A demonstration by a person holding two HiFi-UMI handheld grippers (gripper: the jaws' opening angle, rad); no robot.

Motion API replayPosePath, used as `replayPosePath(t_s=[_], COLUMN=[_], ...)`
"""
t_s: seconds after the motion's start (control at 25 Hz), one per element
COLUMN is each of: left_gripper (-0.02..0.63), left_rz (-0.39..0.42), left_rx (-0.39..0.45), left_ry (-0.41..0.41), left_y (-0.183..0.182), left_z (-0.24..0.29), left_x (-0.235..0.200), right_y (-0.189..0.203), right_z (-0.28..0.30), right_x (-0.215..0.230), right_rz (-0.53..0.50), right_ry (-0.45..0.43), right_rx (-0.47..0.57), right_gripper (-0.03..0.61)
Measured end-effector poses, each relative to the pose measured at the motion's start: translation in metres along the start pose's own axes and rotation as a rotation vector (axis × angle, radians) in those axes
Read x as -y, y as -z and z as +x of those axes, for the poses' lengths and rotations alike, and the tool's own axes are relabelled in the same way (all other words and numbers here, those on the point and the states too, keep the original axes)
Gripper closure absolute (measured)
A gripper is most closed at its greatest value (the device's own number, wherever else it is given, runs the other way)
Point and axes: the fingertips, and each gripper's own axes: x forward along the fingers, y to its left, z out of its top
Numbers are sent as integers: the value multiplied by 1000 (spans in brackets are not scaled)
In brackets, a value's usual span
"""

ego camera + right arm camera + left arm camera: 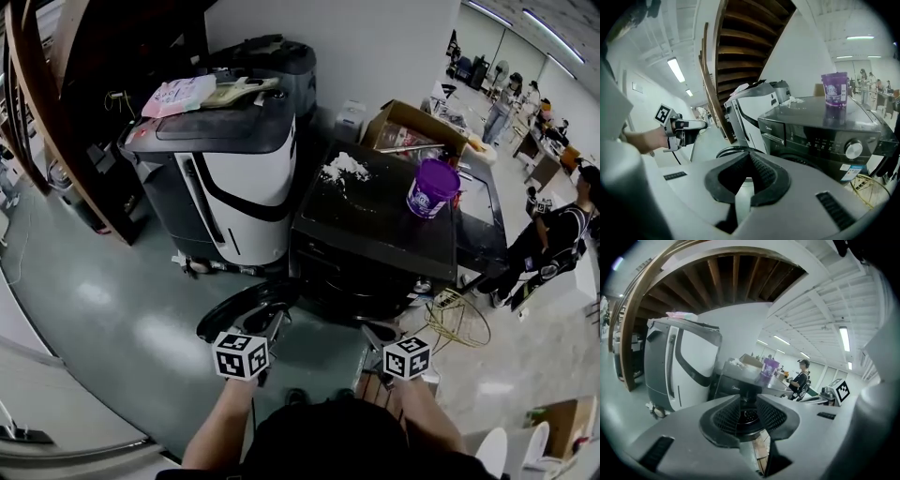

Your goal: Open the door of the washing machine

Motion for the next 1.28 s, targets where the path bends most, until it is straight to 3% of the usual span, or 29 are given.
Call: replayPosePath(t_s=[0.32,0.52,0.68,0.8,0.88,1.04,1.28], left_gripper=[555,557,558,583,586,591,595], left_rz=[163,288,380,289,254,303,342], left_rx=[80,111,96,76,107,228,268], left_ry=[13,-35,-16,35,13,-86,-57], left_y=[-60,-94,-111,-120,-134,-167,-173], left_z=[24,36,48,55,54,40,34], left_x=[30,61,83,94,95,97,114], right_y=[-74,-114,-146,-163,-172,-180,-185], right_z=[-25,-51,-68,-86,-98,-115,-137], right_x=[9,23,38,49,56,63,68], right_rz=[-111,-175,-213,-217,-221,-235,-249], right_ry=[-49,-84,-74,-45,-33,-10,39], right_rx=[121,194,255,306,351,406,466], right_gripper=[562,563,562,561,561,563,563])
